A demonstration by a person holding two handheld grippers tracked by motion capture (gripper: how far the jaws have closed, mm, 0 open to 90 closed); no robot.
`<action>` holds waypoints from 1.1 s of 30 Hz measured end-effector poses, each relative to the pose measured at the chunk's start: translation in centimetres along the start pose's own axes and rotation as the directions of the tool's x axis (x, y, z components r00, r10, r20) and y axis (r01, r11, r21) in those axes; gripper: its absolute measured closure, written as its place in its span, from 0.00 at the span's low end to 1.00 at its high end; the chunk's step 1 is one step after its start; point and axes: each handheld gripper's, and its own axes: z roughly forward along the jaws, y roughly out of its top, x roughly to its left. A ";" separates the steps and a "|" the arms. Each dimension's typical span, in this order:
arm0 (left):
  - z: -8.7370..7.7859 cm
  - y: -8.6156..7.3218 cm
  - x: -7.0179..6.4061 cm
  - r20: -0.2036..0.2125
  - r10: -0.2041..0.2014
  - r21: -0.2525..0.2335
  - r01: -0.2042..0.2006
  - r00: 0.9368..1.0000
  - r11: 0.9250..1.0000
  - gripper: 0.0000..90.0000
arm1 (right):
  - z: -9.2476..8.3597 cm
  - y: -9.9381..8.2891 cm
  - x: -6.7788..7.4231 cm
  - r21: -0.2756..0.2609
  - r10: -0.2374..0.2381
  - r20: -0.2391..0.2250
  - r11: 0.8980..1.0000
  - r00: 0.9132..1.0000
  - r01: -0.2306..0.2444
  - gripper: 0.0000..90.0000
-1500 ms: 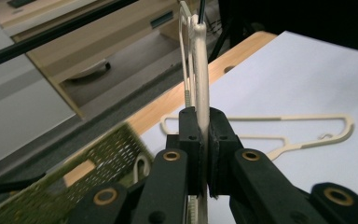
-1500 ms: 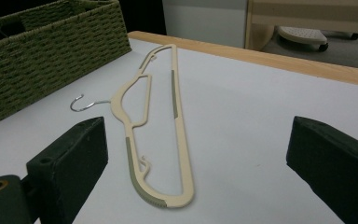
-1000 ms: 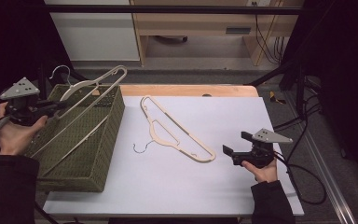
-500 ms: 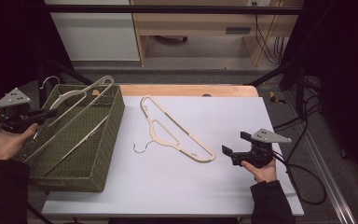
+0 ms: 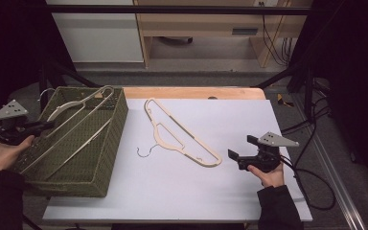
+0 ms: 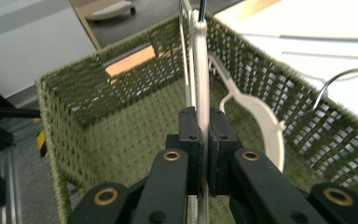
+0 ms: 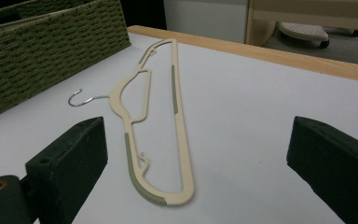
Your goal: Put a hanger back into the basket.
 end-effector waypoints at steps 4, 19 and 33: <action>1.1 -0.4 -0.4 -0.001 0.003 0.018 -0.003 1.000 1.000 0.96 | 0.0 0.0 0.0 0.001 0.000 0.001 1.000 1.000 0.000 0.06; 4.2 -4.1 -0.7 -0.026 -0.032 0.071 0.034 0.999 0.997 0.96 | 0.3 -0.1 0.1 0.006 -0.002 -0.002 1.000 1.000 0.002 0.06; 5.3 -4.5 -1.4 0.050 -0.078 0.206 0.066 0.996 0.976 0.89 | 0.2 0.0 0.2 0.001 -0.001 -0.012 1.000 1.000 0.001 0.06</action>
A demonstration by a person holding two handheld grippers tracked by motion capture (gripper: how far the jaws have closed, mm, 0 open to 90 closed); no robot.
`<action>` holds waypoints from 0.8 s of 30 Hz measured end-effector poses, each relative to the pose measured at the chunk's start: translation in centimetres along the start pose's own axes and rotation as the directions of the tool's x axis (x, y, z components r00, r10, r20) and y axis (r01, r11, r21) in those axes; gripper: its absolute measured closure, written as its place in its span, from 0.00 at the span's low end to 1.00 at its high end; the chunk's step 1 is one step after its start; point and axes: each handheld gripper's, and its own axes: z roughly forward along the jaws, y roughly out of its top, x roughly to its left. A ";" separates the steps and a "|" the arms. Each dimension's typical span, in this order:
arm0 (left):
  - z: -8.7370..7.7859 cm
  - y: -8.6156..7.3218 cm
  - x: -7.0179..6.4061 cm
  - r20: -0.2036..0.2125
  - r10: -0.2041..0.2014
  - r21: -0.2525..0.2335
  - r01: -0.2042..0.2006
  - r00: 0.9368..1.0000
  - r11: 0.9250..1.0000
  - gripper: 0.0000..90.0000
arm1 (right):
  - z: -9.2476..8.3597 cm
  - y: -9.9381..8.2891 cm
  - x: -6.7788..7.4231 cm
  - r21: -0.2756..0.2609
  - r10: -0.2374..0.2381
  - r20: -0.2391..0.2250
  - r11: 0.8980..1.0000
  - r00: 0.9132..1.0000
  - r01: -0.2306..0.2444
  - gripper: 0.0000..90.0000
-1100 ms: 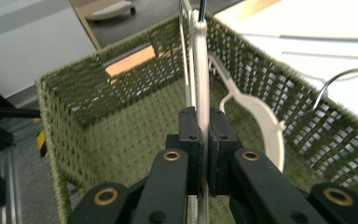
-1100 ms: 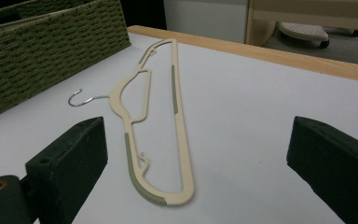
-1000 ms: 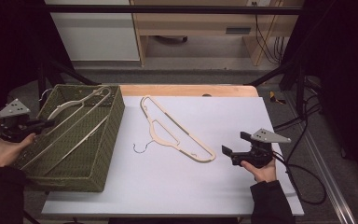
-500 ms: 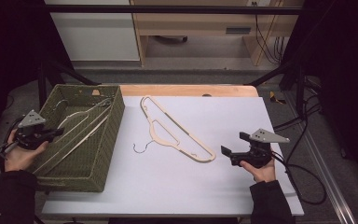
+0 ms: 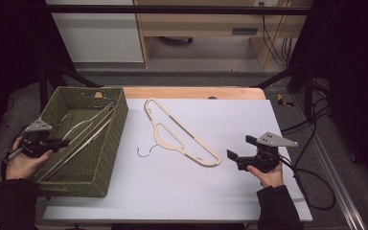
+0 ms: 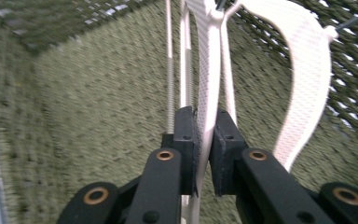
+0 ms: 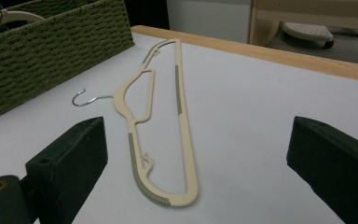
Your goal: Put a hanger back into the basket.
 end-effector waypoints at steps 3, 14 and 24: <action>0.3 0.2 -0.5 0.021 -0.007 0.018 0.006 1.000 1.000 0.85 | 0.0 0.0 0.1 0.005 0.000 -0.005 1.000 1.000 0.000 0.06; -0.8 0.2 -1.6 0.035 -0.008 -0.013 0.008 0.999 1.000 0.69 | 0.0 0.1 0.2 -0.001 -0.003 -0.005 1.000 1.000 0.003 0.06; -3.9 1.7 -3.2 -0.015 0.013 -0.162 -0.015 1.000 0.987 0.52 | -0.1 0.2 0.3 -0.009 -0.008 -0.007 1.000 1.000 0.008 0.06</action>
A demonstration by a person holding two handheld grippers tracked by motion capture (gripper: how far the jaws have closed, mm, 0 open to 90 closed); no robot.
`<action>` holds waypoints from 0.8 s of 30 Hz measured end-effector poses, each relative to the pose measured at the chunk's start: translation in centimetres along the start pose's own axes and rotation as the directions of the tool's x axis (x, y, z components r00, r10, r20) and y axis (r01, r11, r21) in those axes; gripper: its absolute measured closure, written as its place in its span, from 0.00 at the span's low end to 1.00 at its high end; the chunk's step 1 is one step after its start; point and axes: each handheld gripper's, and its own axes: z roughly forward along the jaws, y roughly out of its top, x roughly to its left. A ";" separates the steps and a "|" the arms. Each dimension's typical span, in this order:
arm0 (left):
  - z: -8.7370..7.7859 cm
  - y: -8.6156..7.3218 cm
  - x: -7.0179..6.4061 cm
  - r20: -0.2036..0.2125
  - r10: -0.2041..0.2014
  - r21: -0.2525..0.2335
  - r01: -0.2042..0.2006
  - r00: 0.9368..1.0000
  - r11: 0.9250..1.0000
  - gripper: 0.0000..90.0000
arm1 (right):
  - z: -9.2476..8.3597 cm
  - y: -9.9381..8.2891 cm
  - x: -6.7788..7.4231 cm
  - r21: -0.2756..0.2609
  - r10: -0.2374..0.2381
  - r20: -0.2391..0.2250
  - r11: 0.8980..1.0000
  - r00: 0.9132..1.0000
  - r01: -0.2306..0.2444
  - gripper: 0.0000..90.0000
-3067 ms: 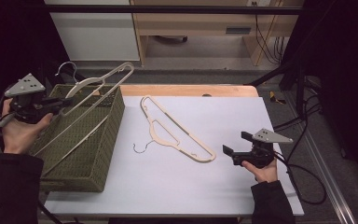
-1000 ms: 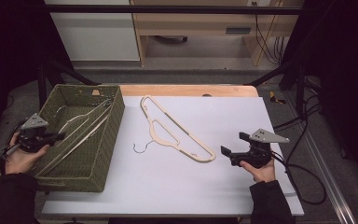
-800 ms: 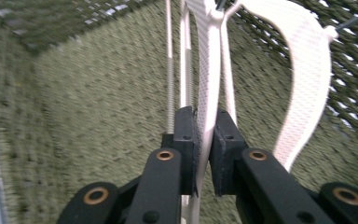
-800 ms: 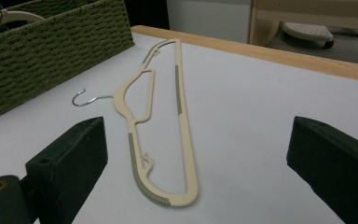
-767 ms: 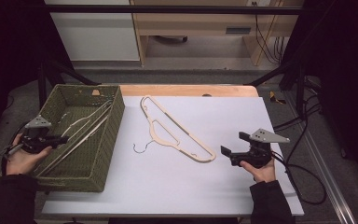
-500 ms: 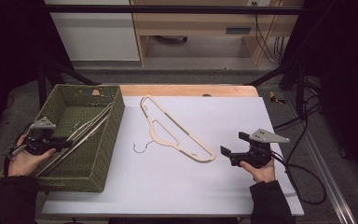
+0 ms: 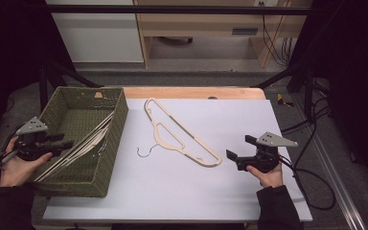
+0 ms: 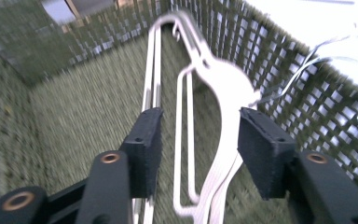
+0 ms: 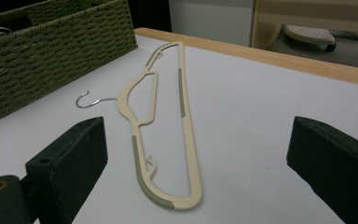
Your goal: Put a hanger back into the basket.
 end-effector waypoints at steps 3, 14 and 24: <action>-0.6 0.9 -0.9 -0.003 -0.009 -0.079 0.009 1.000 0.997 0.46 | -0.1 0.1 0.0 -0.004 0.002 -0.005 1.000 1.000 -0.002 0.06; -1.0 4.0 -5.4 0.033 0.011 -0.245 -0.003 0.999 0.970 0.25 | -0.1 0.1 0.0 -0.012 0.005 -0.016 1.000 1.000 -0.005 0.06; 0.2 5.4 -9.2 0.115 -0.023 -0.351 0.062 0.993 0.934 0.11 | -0.3 0.1 0.0 -0.027 0.003 -0.016 1.000 1.000 -0.003 0.05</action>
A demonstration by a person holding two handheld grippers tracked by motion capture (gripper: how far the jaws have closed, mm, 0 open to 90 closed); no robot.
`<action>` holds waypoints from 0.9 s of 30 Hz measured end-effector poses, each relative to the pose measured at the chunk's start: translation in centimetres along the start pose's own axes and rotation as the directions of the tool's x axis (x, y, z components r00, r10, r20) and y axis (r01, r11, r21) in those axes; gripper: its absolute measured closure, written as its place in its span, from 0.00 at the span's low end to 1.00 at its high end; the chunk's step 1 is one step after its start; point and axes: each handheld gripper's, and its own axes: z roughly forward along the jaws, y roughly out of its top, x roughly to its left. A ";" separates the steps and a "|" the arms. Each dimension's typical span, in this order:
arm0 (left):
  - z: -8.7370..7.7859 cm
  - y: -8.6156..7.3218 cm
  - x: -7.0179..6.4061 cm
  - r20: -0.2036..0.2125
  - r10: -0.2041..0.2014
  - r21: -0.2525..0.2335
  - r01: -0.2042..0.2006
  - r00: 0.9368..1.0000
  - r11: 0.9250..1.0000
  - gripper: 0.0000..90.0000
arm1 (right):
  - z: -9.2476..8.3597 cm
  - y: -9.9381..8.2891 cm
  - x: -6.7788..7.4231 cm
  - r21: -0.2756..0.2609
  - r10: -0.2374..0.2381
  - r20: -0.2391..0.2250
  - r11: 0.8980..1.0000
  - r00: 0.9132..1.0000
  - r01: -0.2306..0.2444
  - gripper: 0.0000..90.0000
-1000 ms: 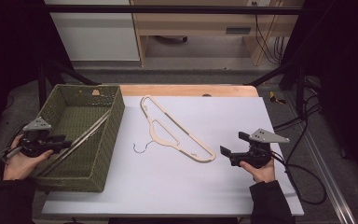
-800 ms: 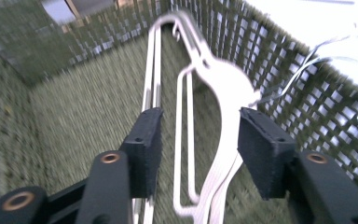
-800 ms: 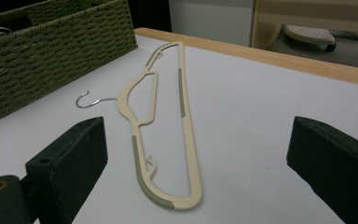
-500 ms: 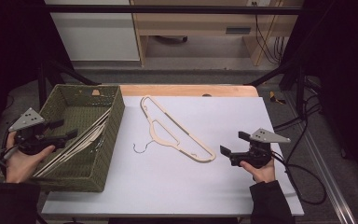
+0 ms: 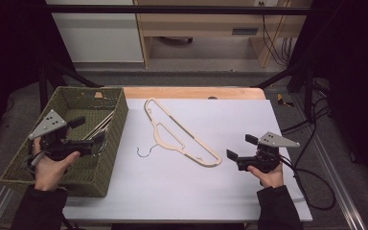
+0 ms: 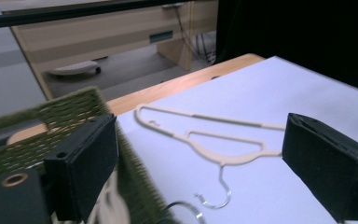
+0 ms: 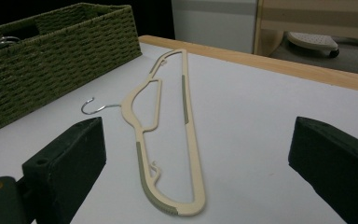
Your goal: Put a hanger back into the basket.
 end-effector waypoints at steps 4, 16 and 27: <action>1.2 -0.1 -1.4 0.026 0.010 -0.003 -0.010 1.000 1.000 0.10 | -0.1 0.0 0.0 -0.005 0.001 0.001 1.000 1.000 -0.001 0.05; 5.3 -0.3 -5.1 0.092 0.050 0.031 -0.053 0.995 0.998 0.09 | -0.1 0.1 0.0 -0.008 0.002 -0.004 1.000 1.000 -0.002 0.05; 8.7 -1.2 -7.3 0.140 0.055 0.078 -0.066 0.989 0.995 0.09 | -0.1 0.0 0.1 -0.003 -0.007 -0.008 1.000 1.000 0.007 0.05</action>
